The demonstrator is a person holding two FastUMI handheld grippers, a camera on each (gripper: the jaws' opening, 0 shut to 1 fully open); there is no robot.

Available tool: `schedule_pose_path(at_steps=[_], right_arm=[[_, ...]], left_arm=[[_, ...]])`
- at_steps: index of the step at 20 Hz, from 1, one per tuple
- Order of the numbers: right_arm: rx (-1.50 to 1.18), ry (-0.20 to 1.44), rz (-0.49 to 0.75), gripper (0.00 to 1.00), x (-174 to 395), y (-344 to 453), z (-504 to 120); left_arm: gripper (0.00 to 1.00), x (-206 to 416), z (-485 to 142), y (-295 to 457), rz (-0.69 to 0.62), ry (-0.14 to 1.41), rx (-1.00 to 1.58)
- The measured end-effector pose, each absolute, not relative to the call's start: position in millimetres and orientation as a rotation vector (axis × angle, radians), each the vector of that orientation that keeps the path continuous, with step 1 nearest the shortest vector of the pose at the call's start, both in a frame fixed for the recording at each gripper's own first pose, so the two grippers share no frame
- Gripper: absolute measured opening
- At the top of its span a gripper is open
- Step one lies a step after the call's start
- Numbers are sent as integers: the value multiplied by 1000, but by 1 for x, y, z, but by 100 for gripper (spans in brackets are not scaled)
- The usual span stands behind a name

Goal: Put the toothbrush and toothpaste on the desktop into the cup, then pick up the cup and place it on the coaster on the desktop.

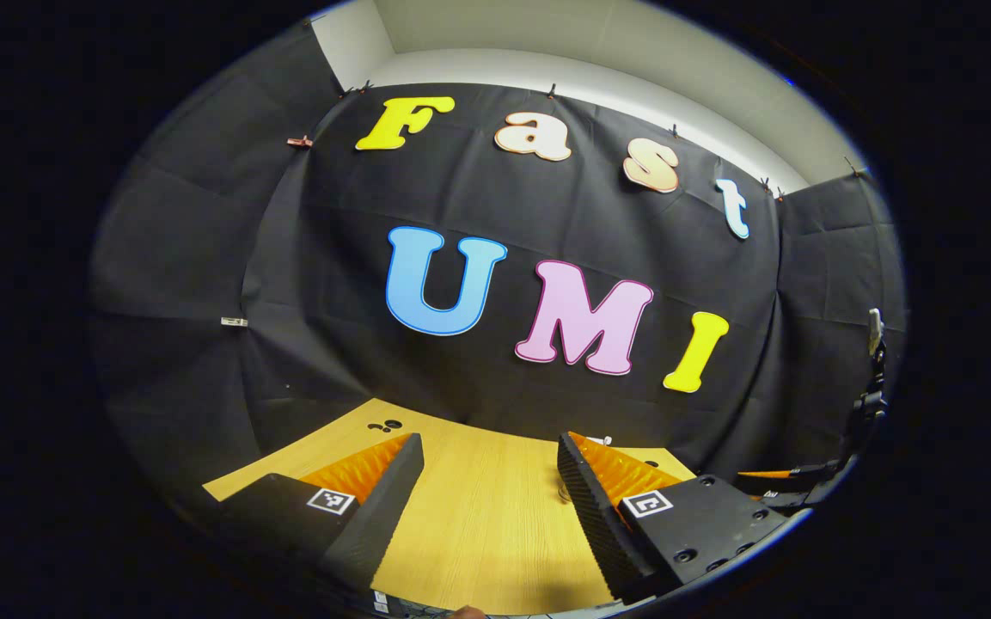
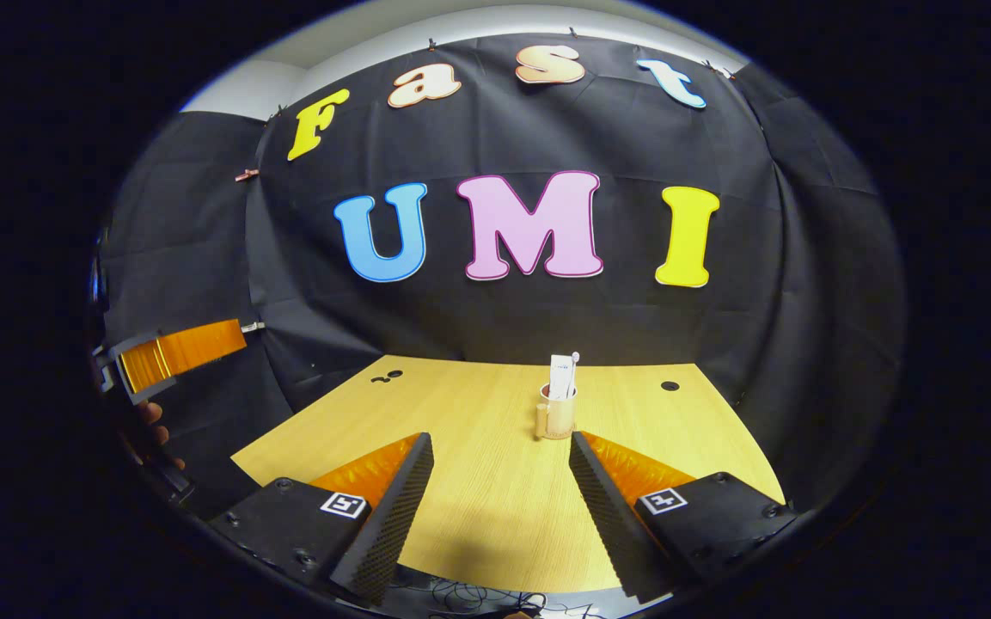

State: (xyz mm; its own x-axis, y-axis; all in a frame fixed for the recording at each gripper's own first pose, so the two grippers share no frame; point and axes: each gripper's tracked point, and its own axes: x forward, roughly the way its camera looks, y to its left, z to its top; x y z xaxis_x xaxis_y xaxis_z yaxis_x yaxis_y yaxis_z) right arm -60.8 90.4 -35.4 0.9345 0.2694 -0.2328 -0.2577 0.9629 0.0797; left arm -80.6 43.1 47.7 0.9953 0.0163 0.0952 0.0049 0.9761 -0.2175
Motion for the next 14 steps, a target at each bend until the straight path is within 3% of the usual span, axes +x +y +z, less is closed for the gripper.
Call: schedule_pose_path(at_steps=[14], right_arm=[[58, 229, 167, 98, -71, 46, -38]], left_arm=[[97, -86, 10, 24, -82, -45, -136]])
